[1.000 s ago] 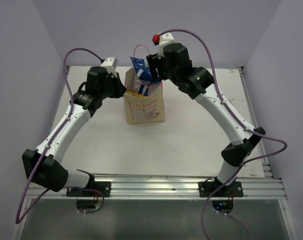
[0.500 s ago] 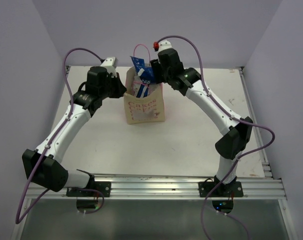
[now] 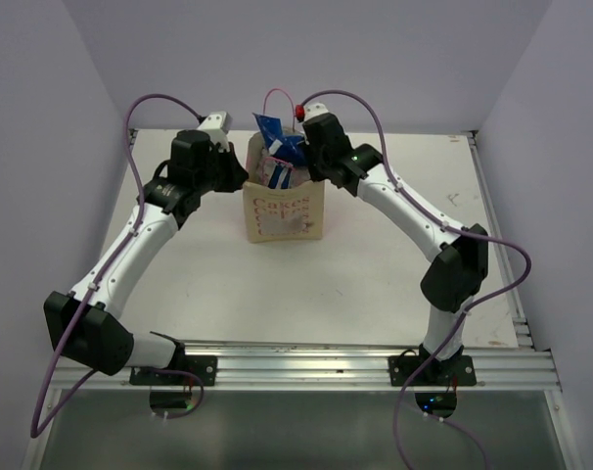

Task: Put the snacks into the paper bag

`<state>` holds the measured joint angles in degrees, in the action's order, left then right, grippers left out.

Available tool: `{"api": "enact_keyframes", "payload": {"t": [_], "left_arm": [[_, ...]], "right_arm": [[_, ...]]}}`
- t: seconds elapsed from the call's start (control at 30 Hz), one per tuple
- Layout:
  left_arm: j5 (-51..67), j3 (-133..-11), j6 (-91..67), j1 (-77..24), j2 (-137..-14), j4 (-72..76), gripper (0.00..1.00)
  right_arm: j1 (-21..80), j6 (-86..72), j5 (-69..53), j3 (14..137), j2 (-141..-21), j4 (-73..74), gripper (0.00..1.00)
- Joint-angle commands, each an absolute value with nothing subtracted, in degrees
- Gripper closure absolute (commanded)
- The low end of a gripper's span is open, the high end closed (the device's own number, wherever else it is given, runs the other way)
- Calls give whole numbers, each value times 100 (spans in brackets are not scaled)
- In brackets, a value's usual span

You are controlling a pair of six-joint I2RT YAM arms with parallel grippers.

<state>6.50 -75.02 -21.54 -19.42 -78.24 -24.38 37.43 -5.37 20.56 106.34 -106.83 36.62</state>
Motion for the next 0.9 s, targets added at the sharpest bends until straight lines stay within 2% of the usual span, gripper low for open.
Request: {"api": "enact_keyframes", "payload": {"t": [0.0, 0.13, 0.33, 0.53, 0.87], "left_arm": [[563, -7611, -2145, -1916, -7840, -2276, 100], [27, -7944, -2162, -1925, -7594, -2627, 100], [-738, -8078, -2574, -1995, -6490, -3199, 100], [-633, -7577, -3049, -2004, -5556, -3470, 100], [473, -6083, -3761, -2039, -4711, -3647, 100]], "right_arm": [[3718, -615, 1741, 10801, -10618, 3928, 100], [3770, -615, 1573, 11389, -10399, 4657, 100], [4306, -694, 2127, 12181, -9739, 5826, 100], [4851, -1282, 2496, 11603, -8966, 6345, 100], [5423, -2171, 2716, 10558, -8183, 6618, 100]]}}
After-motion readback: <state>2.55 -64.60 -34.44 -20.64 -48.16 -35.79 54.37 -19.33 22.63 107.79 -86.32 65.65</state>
